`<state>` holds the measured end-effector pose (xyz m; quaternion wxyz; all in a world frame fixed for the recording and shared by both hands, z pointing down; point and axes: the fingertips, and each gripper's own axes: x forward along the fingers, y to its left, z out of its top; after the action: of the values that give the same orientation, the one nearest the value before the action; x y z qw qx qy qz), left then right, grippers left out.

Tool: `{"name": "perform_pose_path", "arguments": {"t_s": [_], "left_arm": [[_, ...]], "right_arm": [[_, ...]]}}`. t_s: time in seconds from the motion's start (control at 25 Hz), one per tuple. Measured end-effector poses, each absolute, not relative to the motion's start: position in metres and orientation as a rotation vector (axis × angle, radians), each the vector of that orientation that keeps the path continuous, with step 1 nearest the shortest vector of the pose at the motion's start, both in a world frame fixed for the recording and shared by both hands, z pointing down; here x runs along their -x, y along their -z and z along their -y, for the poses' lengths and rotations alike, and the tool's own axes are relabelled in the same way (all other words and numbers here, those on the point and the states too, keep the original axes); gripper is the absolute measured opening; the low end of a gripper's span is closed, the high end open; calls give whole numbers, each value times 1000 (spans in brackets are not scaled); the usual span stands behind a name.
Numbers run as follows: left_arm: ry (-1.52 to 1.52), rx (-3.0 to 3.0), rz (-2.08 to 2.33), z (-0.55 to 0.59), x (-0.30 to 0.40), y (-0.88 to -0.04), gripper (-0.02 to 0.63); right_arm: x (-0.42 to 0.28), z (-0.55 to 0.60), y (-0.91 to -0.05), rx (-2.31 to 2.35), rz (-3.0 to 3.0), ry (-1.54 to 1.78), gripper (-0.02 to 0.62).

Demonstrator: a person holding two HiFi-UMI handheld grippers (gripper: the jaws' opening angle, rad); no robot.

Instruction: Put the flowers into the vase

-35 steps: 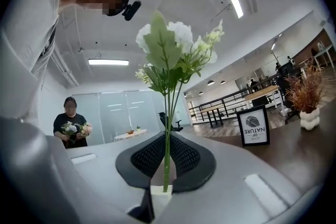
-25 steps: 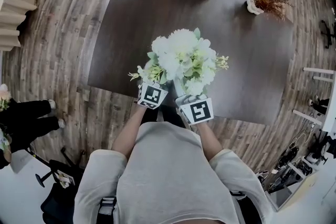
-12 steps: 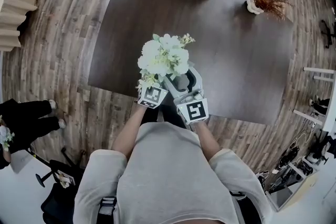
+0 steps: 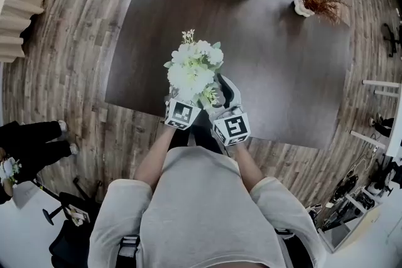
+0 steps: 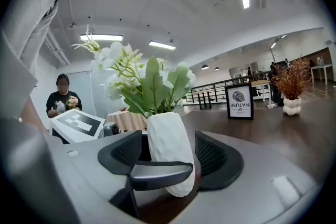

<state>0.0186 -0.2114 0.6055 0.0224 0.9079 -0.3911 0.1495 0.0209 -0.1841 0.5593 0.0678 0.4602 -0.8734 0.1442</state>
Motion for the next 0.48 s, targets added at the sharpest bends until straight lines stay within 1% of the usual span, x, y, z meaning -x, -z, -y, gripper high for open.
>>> {"name": "perform_pose_path", "arguments": {"t_s": [0.32,0.4,0.44,0.48], "left_arm": [[-471,-2819,1201,214,-18,-605,342],[-478,-2824,1194,211,-20,-606,364],[-479,-2826,1187,209,-21,-606,392],[-482,-2827,1182,207,-23,-606,402]], "right_arm": [[-25,191,-560,-1393,2610,-423,322],[-27,189,-559,-1392,2606,-418,319],[-27,188,-559,-1391,2606,-417,318],[-28,187,-559,-1391,2606,-416,318]]}}
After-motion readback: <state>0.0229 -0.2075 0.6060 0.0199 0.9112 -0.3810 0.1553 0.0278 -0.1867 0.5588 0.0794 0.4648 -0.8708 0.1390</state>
